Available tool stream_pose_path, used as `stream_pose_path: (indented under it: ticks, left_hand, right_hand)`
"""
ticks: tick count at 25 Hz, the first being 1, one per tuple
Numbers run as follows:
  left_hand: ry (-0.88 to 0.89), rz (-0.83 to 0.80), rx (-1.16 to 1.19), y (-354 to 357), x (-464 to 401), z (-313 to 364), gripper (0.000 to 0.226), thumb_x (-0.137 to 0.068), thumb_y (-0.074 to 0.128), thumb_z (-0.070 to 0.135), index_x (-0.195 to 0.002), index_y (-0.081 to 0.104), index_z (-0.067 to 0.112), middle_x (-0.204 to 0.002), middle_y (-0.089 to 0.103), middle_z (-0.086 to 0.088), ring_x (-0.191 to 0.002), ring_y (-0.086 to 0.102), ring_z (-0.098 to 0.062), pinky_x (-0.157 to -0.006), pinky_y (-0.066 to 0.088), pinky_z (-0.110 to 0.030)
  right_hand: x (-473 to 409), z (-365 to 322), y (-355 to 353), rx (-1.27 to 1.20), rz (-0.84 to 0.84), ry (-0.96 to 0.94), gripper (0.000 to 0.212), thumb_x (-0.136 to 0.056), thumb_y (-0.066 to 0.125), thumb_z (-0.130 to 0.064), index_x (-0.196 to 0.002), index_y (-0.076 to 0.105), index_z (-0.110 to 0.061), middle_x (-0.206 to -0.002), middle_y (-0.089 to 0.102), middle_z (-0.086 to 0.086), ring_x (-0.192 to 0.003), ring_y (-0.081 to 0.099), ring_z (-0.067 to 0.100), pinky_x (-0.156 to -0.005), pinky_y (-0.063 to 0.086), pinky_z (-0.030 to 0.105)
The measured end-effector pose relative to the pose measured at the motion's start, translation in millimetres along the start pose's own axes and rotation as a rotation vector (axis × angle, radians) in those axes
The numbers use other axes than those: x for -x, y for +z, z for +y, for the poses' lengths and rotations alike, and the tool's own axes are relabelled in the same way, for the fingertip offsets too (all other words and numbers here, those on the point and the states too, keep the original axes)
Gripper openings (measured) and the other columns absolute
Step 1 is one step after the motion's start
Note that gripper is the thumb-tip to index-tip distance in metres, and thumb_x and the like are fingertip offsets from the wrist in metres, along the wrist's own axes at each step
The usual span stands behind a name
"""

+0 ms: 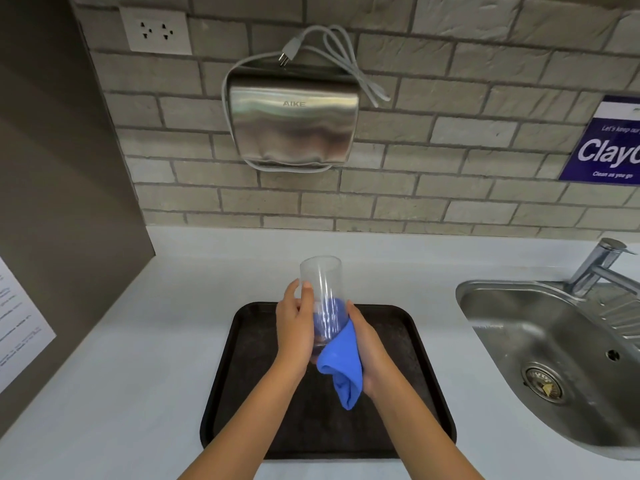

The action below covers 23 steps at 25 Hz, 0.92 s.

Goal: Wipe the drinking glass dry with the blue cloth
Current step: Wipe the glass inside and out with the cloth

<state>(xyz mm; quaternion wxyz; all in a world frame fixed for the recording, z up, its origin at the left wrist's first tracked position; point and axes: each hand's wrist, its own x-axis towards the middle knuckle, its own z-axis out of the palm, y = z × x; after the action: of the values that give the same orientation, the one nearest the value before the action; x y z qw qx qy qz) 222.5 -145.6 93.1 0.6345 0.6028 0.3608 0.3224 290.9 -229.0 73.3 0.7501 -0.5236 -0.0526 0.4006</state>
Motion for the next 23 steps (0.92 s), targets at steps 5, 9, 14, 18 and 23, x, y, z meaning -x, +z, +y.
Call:
stream_pose_path:
  ticks: [5, 9, 14, 18, 23]
  left_hand:
    - [0.118, -0.122, -0.306, 3.1, 6.5, -5.9, 0.062, -0.096, 0.058, 0.041, -0.151, 0.032, 0.025, -0.097, 0.066, 0.006, -0.086, 0.065, -0.005, -0.068, 0.050, -0.018]
    - [-0.101, -0.218, 0.021, -6.9, 6.9, -14.3, 0.041, -0.100, 0.050, 0.041, -0.139, 0.050, 0.026, -0.129, 0.064, 0.006, -0.098, 0.063, 0.003, -0.075, 0.049, -0.014]
    - [-0.195, -0.382, 0.222, -15.2, 19.9, -19.8, 0.051, -0.099, 0.042, 0.055, -0.137, 0.057, 0.024, -0.132, 0.067, 0.003, -0.112, 0.068, -0.011, -0.099, 0.053, -0.032]
    - [-0.243, -0.262, 0.276, -8.7, 23.9, -7.1, 0.055, -0.091, 0.048, 0.061, -0.125, 0.066, 0.021, -0.117, 0.075, -0.010, -0.106, 0.073, -0.025, -0.099, 0.055, -0.046]
    - [-0.102, 0.005, 0.172, -5.3, 21.7, -4.6, 0.035, -0.101, 0.046, 0.045, -0.120, 0.061, 0.020, -0.106, 0.069, -0.010, -0.095, 0.070, -0.025, -0.081, 0.059, -0.038]
  right_hand:
    - [10.9, 12.1, 0.9, 0.477, 0.128, -0.337, 0.036, -0.101, 0.044, -0.039, -0.133, 0.059, -0.031, -0.129, 0.066, -0.002, -0.112, 0.065, 0.011, -0.098, 0.052, 0.032]
    - [24.2, 37.0, 17.6, 0.938, 0.134, -0.738, 0.046, -0.102, 0.041, -0.036, -0.146, 0.032, -0.047, -0.149, 0.032, -0.018, -0.126, 0.048, 0.001, -0.104, 0.043, 0.018]
    - [18.3, 5.5, 18.6, 0.738, 0.064, -0.607, 0.045, -0.100, 0.038, -0.047, -0.144, 0.033, -0.052, -0.152, 0.038, -0.013, -0.128, 0.048, 0.003, -0.107, 0.043, 0.028]
    - [11.6, -17.5, 14.5, 0.334, 0.041, -0.165, 0.047, -0.093, 0.046, -0.058, -0.115, 0.067, -0.022, -0.095, 0.075, 0.007, -0.085, 0.073, 0.024, -0.080, 0.059, 0.038]
    - [19.1, -3.7, 11.7, 0.507, 0.054, -0.321, 0.046, -0.095, 0.044, -0.055, -0.140, 0.045, -0.044, -0.118, 0.067, -0.006, -0.100, 0.068, 0.012, -0.093, 0.055, 0.037]
